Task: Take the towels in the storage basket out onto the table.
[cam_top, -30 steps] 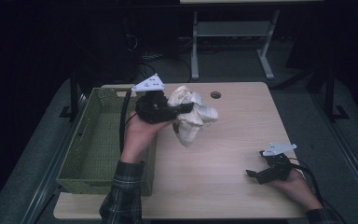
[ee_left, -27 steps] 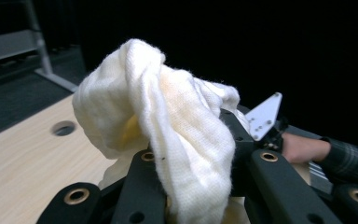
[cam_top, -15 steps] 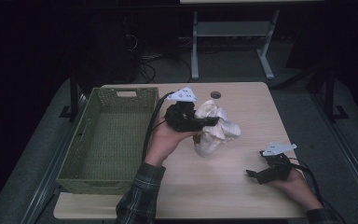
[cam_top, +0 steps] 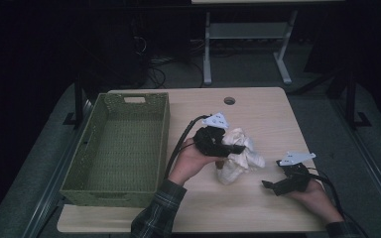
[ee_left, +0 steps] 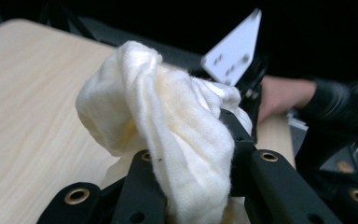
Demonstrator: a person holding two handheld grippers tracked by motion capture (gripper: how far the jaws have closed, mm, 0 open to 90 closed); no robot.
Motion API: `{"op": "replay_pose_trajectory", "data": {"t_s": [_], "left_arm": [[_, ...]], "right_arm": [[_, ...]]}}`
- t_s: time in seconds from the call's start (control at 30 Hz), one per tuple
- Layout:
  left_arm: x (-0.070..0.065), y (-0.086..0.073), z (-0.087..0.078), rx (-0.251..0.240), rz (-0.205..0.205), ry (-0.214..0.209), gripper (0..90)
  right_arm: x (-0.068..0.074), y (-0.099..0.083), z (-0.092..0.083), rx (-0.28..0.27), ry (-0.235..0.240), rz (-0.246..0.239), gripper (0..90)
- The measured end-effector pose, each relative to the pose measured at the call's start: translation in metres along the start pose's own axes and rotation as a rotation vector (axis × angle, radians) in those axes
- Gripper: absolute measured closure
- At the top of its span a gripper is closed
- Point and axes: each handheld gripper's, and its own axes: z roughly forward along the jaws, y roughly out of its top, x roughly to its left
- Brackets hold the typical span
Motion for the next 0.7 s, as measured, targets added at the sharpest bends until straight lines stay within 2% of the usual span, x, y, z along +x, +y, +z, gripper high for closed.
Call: {"op": "replay_pose_trajectory", "data": {"t_s": [0.2,0.53,0.7], "left_arm": [[0.005,-0.012,0.018,0.041,0.004,0.005,73.7],[0.014,-0.039,0.052,0.115,-0.012,-0.023,72.8],[0.018,-0.051,0.068,0.175,-0.007,-0.022,72.2]], "right_arm": [[0.000,0.000,0.000,0.000,0.000,-0.001,0.7],[0.000,0.000,0.000,-0.001,0.000,-0.001,0.7],[0.000,0.000,0.000,0.000,0.000,-0.002,0.7]]}}
